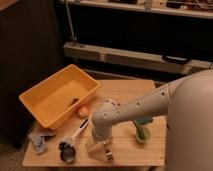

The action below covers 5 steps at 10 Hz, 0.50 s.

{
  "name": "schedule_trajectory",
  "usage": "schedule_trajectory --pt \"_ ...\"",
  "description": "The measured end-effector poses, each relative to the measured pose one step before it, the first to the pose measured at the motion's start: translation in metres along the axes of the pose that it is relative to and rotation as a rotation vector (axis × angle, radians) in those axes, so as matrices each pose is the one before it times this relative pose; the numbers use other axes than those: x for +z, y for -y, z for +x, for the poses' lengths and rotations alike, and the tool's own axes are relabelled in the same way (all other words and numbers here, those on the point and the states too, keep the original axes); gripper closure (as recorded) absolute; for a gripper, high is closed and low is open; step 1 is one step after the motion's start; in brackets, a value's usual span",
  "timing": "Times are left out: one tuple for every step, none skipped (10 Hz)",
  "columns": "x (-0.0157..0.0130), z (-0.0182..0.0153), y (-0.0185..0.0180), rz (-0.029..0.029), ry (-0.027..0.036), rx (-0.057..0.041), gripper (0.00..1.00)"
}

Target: Place fork in table surface

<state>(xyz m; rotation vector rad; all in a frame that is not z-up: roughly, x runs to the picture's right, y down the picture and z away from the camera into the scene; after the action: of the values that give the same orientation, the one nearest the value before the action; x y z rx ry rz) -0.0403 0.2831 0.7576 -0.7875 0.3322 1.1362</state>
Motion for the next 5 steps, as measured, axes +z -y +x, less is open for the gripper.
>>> schedule_trajectory --pt "0.00289 0.00317 -0.00114 -0.00476 -0.01175 0.00514 0.42" --pt "0.00232 0.00281 -0.00019 -0.00321 -0.01242 0.00661 0.45" --pt "0.00271 0.00352 0.00151 -0.00175 -0.01689 0.00683 0.46" --pt "0.00136 0.00186 0.00164 0.00086 -0.01223 0.00476 0.46" --pt "0.0019 0.00223 0.00224 0.00506 -0.01422 0.00517 0.46"
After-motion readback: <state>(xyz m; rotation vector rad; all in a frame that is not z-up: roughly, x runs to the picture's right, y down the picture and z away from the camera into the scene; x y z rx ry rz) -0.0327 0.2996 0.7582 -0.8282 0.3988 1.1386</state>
